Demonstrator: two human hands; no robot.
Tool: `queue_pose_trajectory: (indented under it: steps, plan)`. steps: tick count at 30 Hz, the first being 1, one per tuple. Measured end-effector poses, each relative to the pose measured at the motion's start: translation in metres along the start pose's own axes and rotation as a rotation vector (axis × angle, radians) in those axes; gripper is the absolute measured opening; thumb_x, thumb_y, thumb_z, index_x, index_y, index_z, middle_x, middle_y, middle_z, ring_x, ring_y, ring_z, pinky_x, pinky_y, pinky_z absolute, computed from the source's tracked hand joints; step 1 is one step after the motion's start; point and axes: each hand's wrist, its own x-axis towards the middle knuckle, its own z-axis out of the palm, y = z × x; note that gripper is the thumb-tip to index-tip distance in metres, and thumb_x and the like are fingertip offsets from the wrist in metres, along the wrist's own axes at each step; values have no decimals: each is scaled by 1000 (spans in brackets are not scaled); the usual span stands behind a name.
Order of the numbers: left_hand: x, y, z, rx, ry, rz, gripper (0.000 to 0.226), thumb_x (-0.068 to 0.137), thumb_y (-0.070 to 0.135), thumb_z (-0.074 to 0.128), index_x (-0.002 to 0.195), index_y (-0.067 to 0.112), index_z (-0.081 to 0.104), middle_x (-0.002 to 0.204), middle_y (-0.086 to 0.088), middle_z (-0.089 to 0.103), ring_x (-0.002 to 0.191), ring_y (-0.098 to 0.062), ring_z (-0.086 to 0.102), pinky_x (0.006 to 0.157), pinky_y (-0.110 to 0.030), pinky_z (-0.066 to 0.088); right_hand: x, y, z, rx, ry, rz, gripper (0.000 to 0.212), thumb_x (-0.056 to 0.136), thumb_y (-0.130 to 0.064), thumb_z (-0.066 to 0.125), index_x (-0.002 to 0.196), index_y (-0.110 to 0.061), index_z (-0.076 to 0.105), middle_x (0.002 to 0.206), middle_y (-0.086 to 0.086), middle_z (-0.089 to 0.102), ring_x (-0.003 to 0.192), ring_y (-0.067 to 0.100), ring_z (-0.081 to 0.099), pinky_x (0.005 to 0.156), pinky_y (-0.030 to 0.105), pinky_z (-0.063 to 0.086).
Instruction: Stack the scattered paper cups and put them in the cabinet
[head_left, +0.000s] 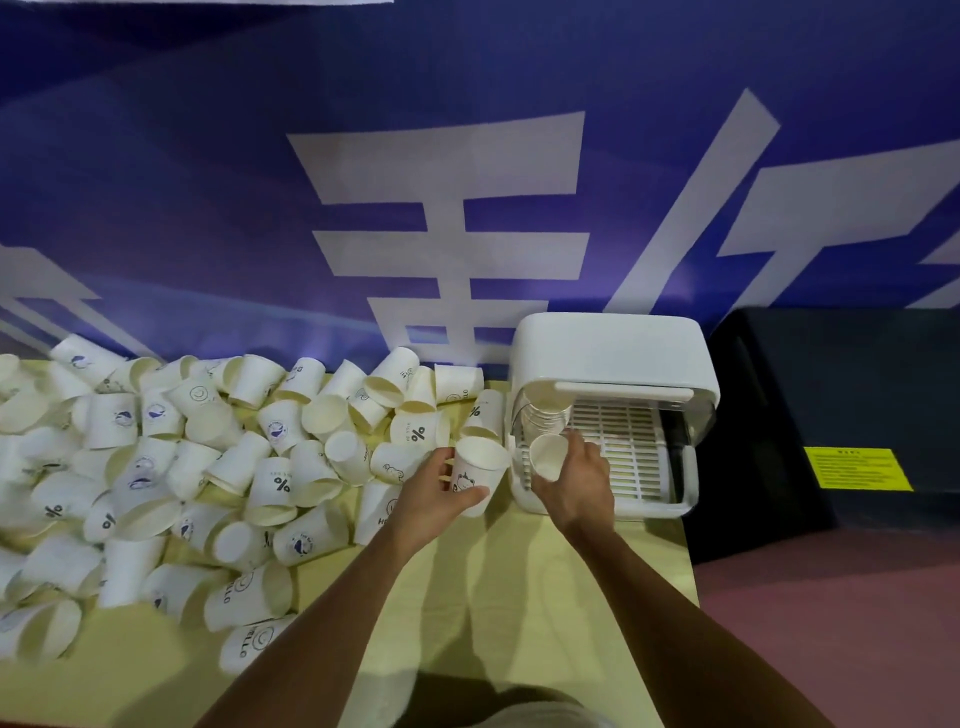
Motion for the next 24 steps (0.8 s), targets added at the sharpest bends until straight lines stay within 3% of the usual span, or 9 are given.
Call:
queue_pose_trajectory:
  steps: [4, 9, 14, 20, 22, 24]
  plan:
    - [8, -6, 4, -10, -26, -21, 70, 62, 48, 82, 124, 33, 55, 114, 11, 66, 97, -12, 69, 85, -46, 59, 5, 4, 4, -11, -25, -4, 82, 76, -36, 82, 142, -12, 42, 137, 10, 48, 123, 29, 45, 98, 41, 46]
    - [12, -6, 10, 18, -28, -22, 56, 73, 32, 84, 119, 36, 51, 110, 13, 63, 98, -13, 67, 88, -46, 57, 10, 6, 6, 7, -58, 18, 83, 75, -41, 83, 141, -10, 44, 137, 10, 48, 124, 30, 45, 99, 40, 43]
    - [11, 0, 12, 37, -24, -9, 55, 79, 28, 82, 123, 35, 48, 106, 22, 57, 95, -2, 62, 88, -39, 57, 11, 5, 1, 35, -72, 25, 79, 76, -39, 82, 140, -10, 46, 136, 8, 49, 124, 29, 46, 100, 39, 42]
    - [9, 6, 13, 13, -9, 36, 59, 78, 33, 82, 128, 34, 50, 111, 18, 60, 98, -5, 63, 89, -40, 57, 2, 3, -9, 183, 124, -103, 32, 92, -34, 65, 117, -15, 66, 111, 1, 67, 103, 19, 62, 90, 37, 51]
    - [7, 9, 15, 15, -4, 55, 56, 78, 36, 82, 123, 40, 49, 110, 20, 60, 98, -5, 64, 88, -40, 58, -3, -3, -15, 311, 66, -83, 28, 91, -43, 65, 106, -20, 70, 99, -8, 70, 92, 8, 65, 84, 35, 54]
    - [4, 14, 17, 7, 1, 75, 56, 77, 37, 82, 122, 42, 48, 109, 19, 61, 97, -5, 64, 86, -37, 58, -7, -9, -19, 415, -15, -81, 37, 86, -55, 67, 103, -23, 71, 94, -12, 71, 89, 3, 65, 82, 33, 55]
